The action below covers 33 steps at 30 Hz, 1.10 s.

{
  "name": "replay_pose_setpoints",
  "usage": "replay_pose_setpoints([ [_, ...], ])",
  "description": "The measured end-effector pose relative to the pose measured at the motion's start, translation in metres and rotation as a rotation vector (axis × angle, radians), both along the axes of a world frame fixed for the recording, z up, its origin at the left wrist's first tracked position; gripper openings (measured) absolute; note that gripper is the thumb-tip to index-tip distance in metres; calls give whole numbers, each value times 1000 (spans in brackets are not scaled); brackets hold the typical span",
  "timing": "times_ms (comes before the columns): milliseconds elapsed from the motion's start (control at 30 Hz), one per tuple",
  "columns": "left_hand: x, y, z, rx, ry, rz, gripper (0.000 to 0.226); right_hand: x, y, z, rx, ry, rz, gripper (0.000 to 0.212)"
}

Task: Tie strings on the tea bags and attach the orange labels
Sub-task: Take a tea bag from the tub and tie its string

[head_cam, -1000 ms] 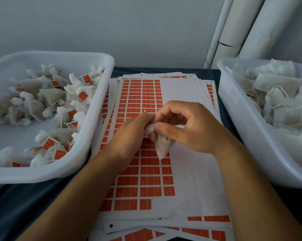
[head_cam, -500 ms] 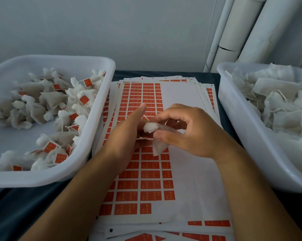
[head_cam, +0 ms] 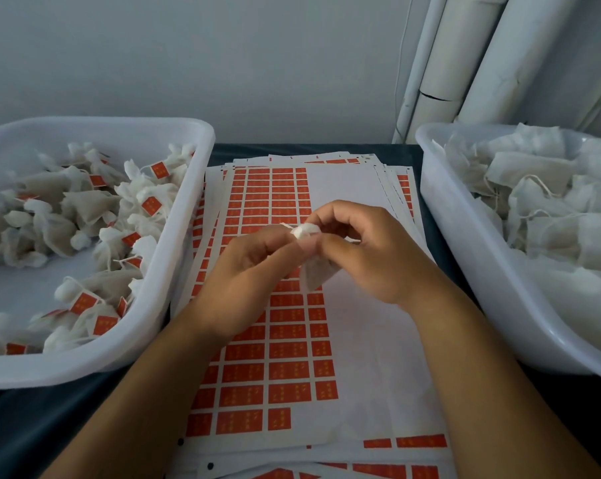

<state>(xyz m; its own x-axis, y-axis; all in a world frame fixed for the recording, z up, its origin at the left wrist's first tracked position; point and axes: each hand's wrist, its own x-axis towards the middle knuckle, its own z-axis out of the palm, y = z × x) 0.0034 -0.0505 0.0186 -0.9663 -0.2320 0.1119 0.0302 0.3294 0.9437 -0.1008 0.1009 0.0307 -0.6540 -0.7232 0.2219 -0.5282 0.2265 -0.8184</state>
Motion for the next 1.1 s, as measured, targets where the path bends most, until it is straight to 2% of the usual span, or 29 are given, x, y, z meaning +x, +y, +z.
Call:
replay_pose_setpoints([
  [100,-2,1,-2,0,13,4,29,1,-1,0,-32,-55,2,10],
  [367,-2,5,-3,183,88,48,30,3,-5,0,-173,-270,4,16],
  [633,-3,12,-3,264,220,182,26,6,-8,-1,-235,-451,-4,20],
  [767,-2,11,-2,220,246,223,20,7,-8,0,-267,-537,-8,19],
  [967,-4,12,-2,117,231,310,21,11,-7,1,-368,-831,11,20],
  [1100,-4,12,-3,-29,248,336,15,12,-7,2,-402,-1017,41,48],
])
